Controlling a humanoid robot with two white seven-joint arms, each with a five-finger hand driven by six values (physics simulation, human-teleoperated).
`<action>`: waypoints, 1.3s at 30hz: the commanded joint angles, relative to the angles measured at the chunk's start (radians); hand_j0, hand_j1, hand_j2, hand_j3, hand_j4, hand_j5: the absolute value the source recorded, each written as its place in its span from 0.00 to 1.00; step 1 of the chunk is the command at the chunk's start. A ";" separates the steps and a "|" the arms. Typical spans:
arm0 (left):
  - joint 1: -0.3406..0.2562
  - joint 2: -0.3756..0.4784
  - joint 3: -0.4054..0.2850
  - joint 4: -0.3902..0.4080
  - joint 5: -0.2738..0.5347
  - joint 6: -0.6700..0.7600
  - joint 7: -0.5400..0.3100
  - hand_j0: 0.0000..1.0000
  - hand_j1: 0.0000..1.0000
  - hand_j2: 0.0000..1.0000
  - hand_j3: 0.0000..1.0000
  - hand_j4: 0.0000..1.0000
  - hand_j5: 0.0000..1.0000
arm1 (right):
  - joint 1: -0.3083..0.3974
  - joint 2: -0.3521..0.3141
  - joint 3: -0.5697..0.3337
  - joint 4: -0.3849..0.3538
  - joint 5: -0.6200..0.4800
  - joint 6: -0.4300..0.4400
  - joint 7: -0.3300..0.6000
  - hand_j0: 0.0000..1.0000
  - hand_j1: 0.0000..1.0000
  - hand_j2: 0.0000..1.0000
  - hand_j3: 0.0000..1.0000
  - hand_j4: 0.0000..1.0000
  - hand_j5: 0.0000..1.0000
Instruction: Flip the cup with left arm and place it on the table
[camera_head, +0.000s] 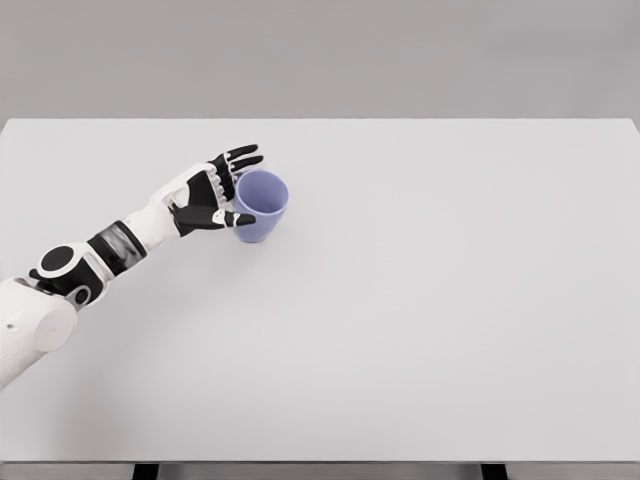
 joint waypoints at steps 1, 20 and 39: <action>0.000 0.004 0.001 -0.001 0.004 0.000 0.000 1.00 1.00 1.00 1.00 1.00 1.00 | -0.002 0.000 0.000 0.000 0.001 -0.001 0.000 1.00 1.00 1.00 1.00 1.00 1.00; -0.006 0.092 0.012 0.019 0.017 0.000 -0.002 1.00 1.00 1.00 1.00 1.00 1.00 | -0.002 0.000 0.000 0.000 0.001 -0.001 0.000 1.00 1.00 1.00 1.00 1.00 1.00; 0.015 0.352 0.113 -0.156 0.030 -0.276 -0.200 1.00 1.00 1.00 1.00 1.00 1.00 | -0.002 0.000 0.000 0.000 0.001 -0.001 0.000 1.00 1.00 1.00 1.00 1.00 1.00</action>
